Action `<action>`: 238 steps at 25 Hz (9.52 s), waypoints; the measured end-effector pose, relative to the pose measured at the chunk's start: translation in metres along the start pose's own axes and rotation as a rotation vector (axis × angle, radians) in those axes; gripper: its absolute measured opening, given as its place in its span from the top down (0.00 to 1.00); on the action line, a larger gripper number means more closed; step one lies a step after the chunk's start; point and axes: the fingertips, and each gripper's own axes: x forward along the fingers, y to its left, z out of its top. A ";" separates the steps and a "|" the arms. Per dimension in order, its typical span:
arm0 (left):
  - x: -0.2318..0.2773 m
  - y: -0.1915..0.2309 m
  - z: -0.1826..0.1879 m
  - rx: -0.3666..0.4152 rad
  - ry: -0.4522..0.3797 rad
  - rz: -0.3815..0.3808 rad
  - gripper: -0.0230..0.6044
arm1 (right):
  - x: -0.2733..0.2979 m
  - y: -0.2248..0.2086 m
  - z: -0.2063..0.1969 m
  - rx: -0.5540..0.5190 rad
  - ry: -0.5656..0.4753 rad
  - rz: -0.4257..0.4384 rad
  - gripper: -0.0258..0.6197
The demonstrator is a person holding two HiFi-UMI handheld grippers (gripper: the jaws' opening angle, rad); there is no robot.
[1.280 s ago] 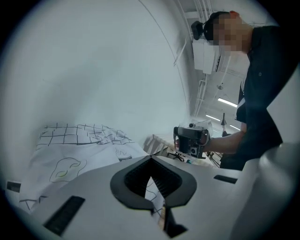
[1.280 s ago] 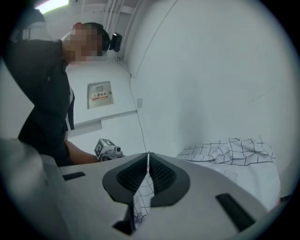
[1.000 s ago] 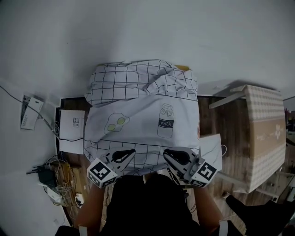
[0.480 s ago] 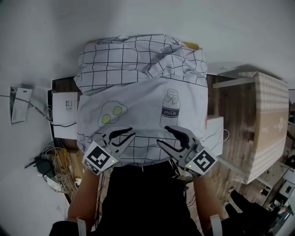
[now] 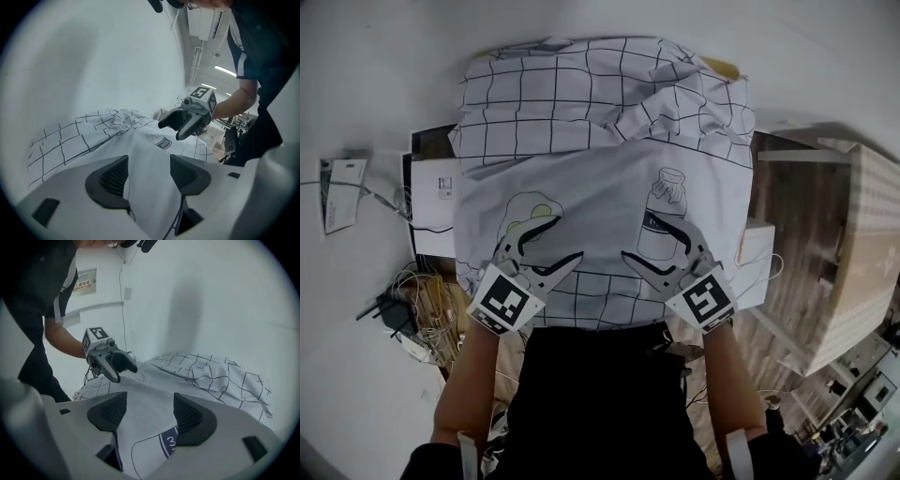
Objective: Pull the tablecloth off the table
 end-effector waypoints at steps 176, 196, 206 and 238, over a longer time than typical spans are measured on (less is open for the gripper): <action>-0.342 -0.231 0.530 0.469 -0.673 0.212 0.94 | -0.417 0.145 0.484 -0.620 -0.637 -0.164 0.92; -0.386 -0.252 0.607 0.522 -0.736 0.169 0.94 | -0.483 0.151 0.551 -0.652 -0.717 -0.237 0.92; -0.395 -0.246 0.608 0.524 -0.738 0.180 0.94 | -0.476 0.154 0.560 -0.649 -0.727 -0.222 0.92; -0.416 -0.277 0.613 0.612 -0.773 0.205 0.94 | -0.508 0.174 0.560 -0.701 -0.792 -0.298 0.92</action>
